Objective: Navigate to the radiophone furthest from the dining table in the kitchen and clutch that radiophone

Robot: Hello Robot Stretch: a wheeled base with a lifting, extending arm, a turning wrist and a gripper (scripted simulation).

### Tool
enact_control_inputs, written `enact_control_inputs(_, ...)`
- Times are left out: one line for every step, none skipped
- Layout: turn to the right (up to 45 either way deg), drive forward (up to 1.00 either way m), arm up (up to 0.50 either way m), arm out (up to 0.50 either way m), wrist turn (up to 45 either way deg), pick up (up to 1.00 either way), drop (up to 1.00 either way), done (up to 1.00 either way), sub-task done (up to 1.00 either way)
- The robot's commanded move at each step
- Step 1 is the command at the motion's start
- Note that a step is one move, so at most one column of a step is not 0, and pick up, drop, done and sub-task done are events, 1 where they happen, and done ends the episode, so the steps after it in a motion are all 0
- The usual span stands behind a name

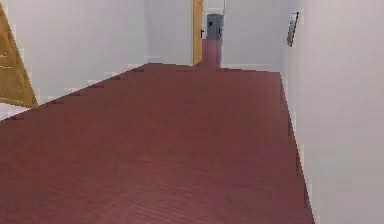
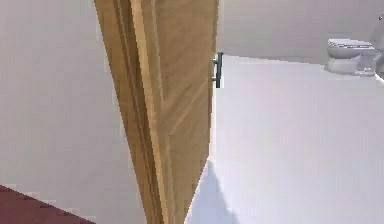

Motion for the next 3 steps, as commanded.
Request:
enact_control_inputs(0.0, 1.0, 0.0, 0.0, 0.0, 0.0, 0.0, 0.0, 0.0)
enact_control_inputs(0.0, 1.0, 0.0, 0.0, 0.0, 0.0, 0.0, 0.0, 0.0)
enact_control_inputs(3.0, 0.0, 0.0, 0.0, 0.0, 0.0, 0.0, 0.0, 0.0)
